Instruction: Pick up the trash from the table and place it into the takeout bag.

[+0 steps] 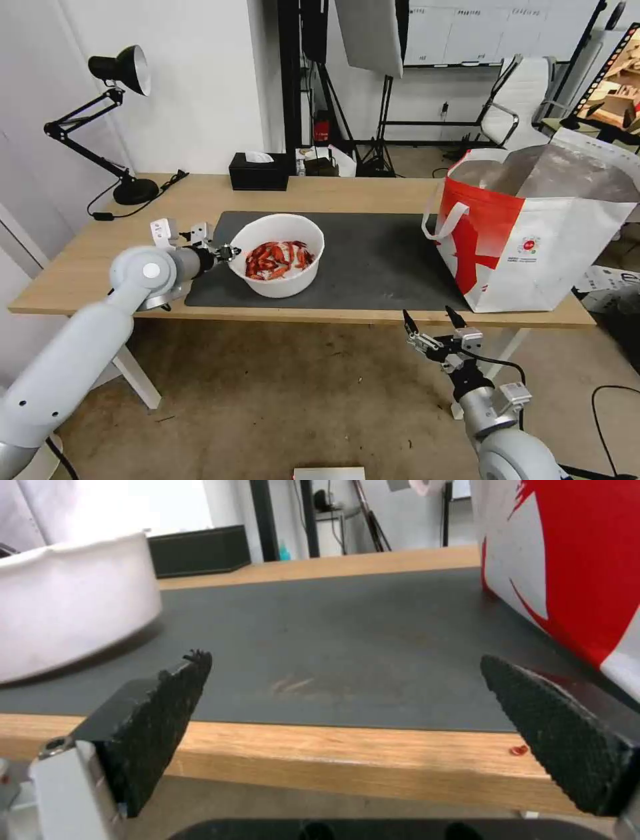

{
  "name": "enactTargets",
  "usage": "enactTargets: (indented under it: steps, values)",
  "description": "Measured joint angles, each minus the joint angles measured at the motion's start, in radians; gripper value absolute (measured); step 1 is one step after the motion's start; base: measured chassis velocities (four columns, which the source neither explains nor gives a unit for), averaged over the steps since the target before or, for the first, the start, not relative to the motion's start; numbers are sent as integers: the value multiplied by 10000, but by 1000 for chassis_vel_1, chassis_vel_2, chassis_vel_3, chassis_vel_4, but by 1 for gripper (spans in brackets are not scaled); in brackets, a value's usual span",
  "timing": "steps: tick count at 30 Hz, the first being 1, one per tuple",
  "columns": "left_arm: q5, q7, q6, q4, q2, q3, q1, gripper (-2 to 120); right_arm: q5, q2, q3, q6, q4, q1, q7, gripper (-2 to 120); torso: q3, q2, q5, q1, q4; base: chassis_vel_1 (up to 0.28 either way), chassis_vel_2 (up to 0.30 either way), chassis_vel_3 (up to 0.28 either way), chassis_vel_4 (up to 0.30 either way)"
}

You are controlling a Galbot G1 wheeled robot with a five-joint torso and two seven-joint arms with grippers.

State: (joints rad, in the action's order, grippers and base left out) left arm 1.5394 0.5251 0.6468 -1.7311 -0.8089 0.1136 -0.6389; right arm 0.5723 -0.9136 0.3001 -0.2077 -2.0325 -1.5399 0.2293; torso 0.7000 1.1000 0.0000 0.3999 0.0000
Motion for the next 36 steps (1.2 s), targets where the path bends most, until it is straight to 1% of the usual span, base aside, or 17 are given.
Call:
enactTargets:
  steps: [4,5,6,9,10,14,16,18,21,22,25,26,29,30,33,34,36]
  values:
    - [-322,-211,-297,-297,16,106,-127,0,0,0,0,0,0,0,0,100,1,0,-1,0,1,0,0,0,0]
    - [-1018,-718,-925,-848,123,56,-68,0,0,0,0,0,0,0,0,100,0,-1,-1,0,3,0,0,0,0]
    - [-1018,-718,-925,-848,123,56,-68,0,0,0,0,0,0,0,0,100,0,-1,-1,0,3,0,0,0,0]
    - [-1325,-895,-1899,-1259,143,-568,806,0,0,0,0,0,0,0,0,100,0,0,1,1,1,0,0,0,0]
    - [-1325,-895,-1899,-1259,143,-568,806,0,0,0,0,0,0,0,0,100,0,0,1,1,1,0,0,0,0]
    - [-1020,-641,-2057,-1311,-140,-1344,2072,0,0,0,0,0,0,1,-3,100,0,0,0,1,1,0,0,0,0]
    - [-891,-531,-2138,-1085,-412,-2091,3149,0,1,0,0,0,0,1,-1,100,0,0,6,0,-2,0,0,0,0]
    - [-875,-498,-2156,-1002,-482,-2277,3375,0,1,0,0,1,1,1,0,100,0,0,5,1,-3,0,0,0,0]
    - [-869,-417,-2217,-423,-985,-3138,4465,0,1,1,0,0,0,1,-2,100,0,-1,2,1,1,0,0,0,0]
    - [-869,-417,-2217,-423,-985,-3138,4465,0,1,1,0,0,0,1,-2,100,0,-1,2,1,1,0,0,0,0]
    - [-883,-334,-2224,379,-1976,-3823,5623,0,1,1,0,0,0,1,-1,100,1,-1,3,1,2,0,0,0,0]
    - [-883,-334,-2224,379,-1976,-3823,5623,0,1,1,0,0,0,1,-1,100,1,-1,3,1,2,0,0,0,0]
    - [-969,-257,-2225,1425,-3207,-4243,6808,0,1,1,0,1,1,1,-1,100,1,-1,6,2,-1,0,0,0,0]
    - [-969,-257,-2225,1425,-3207,-4243,6808,0,1,1,0,1,1,1,-1,100,1,-1,6,2,-1,0,0,0,0]
    - [-1241,-235,-2222,2560,-4512,-4493,7790,0,1,1,-1,1,1,1,-2,100,0,-1,5,1,-1,0,0,0,0]
    - [-1241,-235,-2222,2560,-4512,-4493,7790,0,1,1,-1,1,1,1,-2,100,0,-1,5,1,-1,0,0,0,0]
    - [-1474,-231,-2195,3431,-5418,-4633,8262,0,2,1,0,1,1,1,-1,100,1,-1,3,2,-1,0,0,0,0]
